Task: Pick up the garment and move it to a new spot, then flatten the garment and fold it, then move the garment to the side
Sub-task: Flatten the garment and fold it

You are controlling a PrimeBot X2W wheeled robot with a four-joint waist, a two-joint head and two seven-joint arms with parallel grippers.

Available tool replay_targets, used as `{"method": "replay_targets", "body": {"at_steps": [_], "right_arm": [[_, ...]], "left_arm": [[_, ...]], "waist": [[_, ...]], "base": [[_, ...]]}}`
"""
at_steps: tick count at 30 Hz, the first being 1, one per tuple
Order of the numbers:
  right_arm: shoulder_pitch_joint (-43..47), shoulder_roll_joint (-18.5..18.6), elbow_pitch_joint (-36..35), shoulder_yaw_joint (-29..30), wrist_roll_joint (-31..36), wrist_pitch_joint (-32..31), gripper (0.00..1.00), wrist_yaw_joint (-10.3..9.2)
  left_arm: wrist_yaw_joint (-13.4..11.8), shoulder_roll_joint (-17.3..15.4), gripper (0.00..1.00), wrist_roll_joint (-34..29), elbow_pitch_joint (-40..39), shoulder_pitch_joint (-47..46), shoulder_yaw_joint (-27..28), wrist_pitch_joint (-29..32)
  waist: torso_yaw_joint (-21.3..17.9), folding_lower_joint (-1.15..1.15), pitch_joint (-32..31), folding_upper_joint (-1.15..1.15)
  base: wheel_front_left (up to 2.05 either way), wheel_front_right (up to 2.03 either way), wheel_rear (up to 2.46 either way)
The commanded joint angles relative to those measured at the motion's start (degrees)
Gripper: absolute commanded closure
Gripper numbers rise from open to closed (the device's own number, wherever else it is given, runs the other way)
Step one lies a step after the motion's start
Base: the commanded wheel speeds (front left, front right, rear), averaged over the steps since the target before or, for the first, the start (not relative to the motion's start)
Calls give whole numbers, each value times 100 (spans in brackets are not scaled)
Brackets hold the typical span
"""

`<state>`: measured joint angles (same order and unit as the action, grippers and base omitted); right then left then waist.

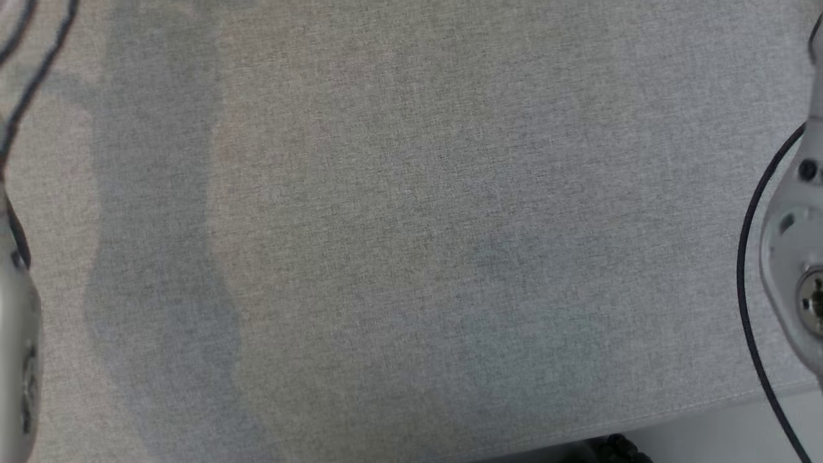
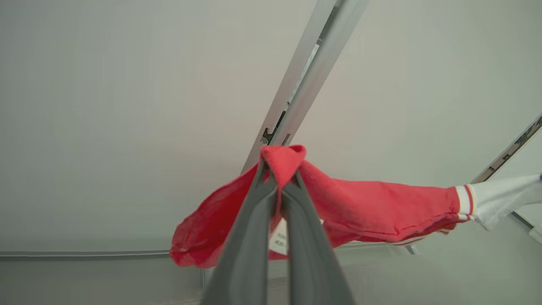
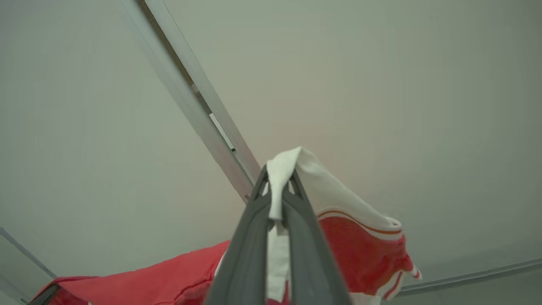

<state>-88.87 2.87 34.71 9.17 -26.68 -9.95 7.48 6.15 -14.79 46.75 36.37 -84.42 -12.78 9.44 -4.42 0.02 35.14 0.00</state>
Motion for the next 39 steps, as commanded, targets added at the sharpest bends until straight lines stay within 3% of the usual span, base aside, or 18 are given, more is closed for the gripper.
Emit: {"method": "replay_targets", "body": {"at_steps": [1, 7, 11, 17, 22, 28, 33, 39], "right_arm": [[281, 83, -28, -98, -126, 76, 100, 1], [2098, 483, -754, -758, -1019, 64, 100, 2], [3501, 880, -1547, -963, -1473, -39, 100, 2], [5592, 1239, -2455, -753, -1845, -219, 100, 1], [7053, 1225, -2961, -462, -1962, -414, 100, 1], [8570, 1114, -3494, -173, -1936, -639, 100, 1], [9714, 926, -3941, -47, -1964, -844, 100, 1], [10236, 760, -4232, 163, -2004, -924, 100, 1]], "left_arm": [[56, -23, 100, 29, 91, 221, -70, -70], [141, 19, 100, 538, -54, 1542, -526, -61], [144, -184, 100, 998, -744, 2632, -790, 83], [141, -646, 100, 1509, -2006, 4360, -922, 284], [-136, -966, 100, 1425, -2908, 5850, -1046, 184], [-534, -989, 100, 1508, -3843, 7662, -1216, -123], [-816, -783, 100, 1481, -4348, 8971, -1462, -523], [-897, -483, 100, 1743, -4768, 9668, -1520, -841]], "waist": [[65, -2, -15, 0], [148, -2, -403, 0], [173, -2, -735, 0], [176, -2, -1376, 0], [182, -2, -1909, 0], [197, -2, -2424, 0], [206, -2, -2619, 0], [243, -2, -2552, 0]], "base": [[0, 0, 0], [0, 0, 0], [0, 0, 0], [0, 0, 0], [0, 0, 0], [0, 0, 0], [0, 0, 0], [0, 0, 0]]}}
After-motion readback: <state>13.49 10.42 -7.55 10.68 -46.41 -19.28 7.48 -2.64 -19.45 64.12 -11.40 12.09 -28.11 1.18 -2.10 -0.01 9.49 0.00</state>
